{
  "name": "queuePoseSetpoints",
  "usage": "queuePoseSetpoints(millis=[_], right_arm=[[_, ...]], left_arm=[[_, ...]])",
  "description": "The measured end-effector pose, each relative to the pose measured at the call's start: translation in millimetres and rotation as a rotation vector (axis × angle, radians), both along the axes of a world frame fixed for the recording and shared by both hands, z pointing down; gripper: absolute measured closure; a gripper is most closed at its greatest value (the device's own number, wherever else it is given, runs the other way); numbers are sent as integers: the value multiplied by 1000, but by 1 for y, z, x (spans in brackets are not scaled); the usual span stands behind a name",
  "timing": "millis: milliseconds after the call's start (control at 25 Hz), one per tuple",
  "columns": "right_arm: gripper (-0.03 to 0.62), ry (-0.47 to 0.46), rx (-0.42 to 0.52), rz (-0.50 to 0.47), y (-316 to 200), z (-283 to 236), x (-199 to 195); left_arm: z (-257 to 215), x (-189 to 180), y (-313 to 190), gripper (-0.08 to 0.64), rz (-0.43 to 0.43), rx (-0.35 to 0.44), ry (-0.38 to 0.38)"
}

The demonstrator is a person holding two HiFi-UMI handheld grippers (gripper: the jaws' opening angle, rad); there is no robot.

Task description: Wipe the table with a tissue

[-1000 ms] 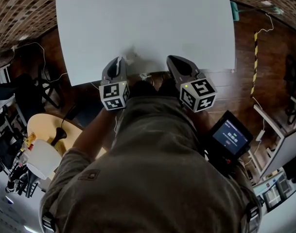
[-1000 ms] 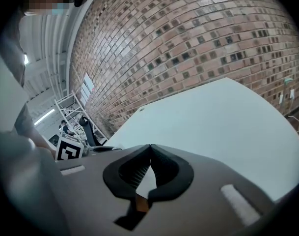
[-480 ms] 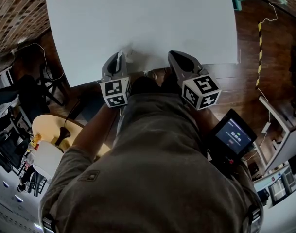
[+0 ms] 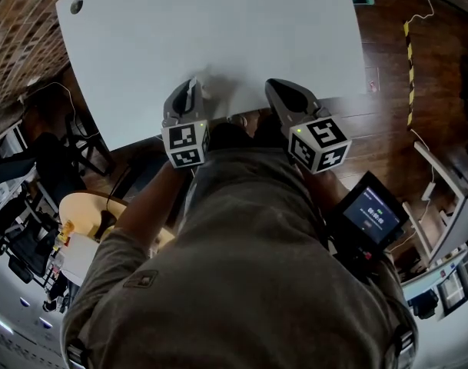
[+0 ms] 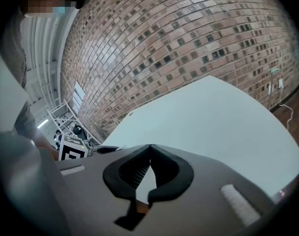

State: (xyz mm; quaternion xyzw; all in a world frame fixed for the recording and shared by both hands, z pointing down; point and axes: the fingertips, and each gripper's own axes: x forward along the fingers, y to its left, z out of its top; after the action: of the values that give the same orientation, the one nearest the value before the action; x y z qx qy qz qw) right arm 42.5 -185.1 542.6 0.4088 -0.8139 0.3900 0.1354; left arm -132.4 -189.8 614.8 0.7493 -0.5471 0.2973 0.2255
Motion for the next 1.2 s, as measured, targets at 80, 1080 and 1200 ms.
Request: queuePoseSetpoints(millis=[80,1080,1200], right_arm=[[578,-1,0,9,-1,-1,2],[578,-22,24,-79,-10,-15,-27],[578,-28,27,-91,-13,-16,-30]], left_arm=[[-3,6,-6,534,18,9,1],[-14,-52,5,534,-109,14,-73],[-9,-67,10,534,-143,8,-87]])
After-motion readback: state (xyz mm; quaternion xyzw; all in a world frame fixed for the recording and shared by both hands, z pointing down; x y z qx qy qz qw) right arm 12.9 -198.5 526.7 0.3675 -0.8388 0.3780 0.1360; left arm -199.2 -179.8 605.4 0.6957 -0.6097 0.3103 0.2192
